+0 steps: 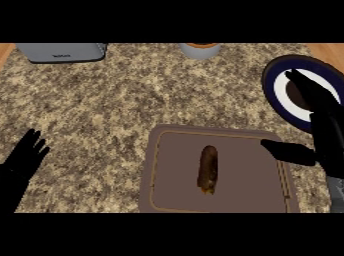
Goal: Pick the sweet potato from the tray and place it in the plate
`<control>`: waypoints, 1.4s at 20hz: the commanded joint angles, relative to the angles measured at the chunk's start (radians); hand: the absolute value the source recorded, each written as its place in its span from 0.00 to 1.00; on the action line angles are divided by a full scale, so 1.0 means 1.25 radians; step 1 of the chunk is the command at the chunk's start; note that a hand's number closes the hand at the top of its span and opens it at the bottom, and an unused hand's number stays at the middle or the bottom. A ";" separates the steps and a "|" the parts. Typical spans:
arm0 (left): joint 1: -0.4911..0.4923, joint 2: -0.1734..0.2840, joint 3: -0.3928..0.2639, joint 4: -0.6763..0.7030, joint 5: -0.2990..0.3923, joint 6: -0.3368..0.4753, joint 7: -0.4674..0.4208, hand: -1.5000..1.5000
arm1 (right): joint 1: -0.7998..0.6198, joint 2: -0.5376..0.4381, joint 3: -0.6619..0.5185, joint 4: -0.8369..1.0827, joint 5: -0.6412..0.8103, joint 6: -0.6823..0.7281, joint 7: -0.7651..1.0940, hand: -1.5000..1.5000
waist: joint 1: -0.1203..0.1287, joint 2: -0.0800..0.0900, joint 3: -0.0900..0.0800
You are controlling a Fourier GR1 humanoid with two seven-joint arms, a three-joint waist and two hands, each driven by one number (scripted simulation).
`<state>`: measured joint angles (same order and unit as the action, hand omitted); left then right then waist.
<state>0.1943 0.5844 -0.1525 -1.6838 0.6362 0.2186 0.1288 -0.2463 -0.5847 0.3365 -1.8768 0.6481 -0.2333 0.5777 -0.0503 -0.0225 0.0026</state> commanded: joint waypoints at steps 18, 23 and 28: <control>-0.086 -0.127 -0.106 0.094 -0.155 0.006 0.028 0.50 | -0.160 0.283 0.336 0.098 0.173 0.437 0.591 0.00 | 0.019 0.021 -0.006; -0.100 -0.129 -0.083 0.096 -0.166 0.002 0.054 0.50 | -0.152 0.341 0.299 0.192 0.178 0.454 0.591 0.00 | 0.016 0.023 -0.005; -0.073 -0.161 -0.095 0.099 -0.197 -0.006 0.038 0.50 | -0.097 0.367 0.292 0.213 0.206 0.433 0.558 0.00 | 0.012 0.021 -0.004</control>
<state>0.1440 0.5095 -0.1304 -1.6388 0.4511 0.1818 0.2014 -0.4008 -0.1669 0.6915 -1.6417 0.8786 0.2754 1.1287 -0.0120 -0.0144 0.0185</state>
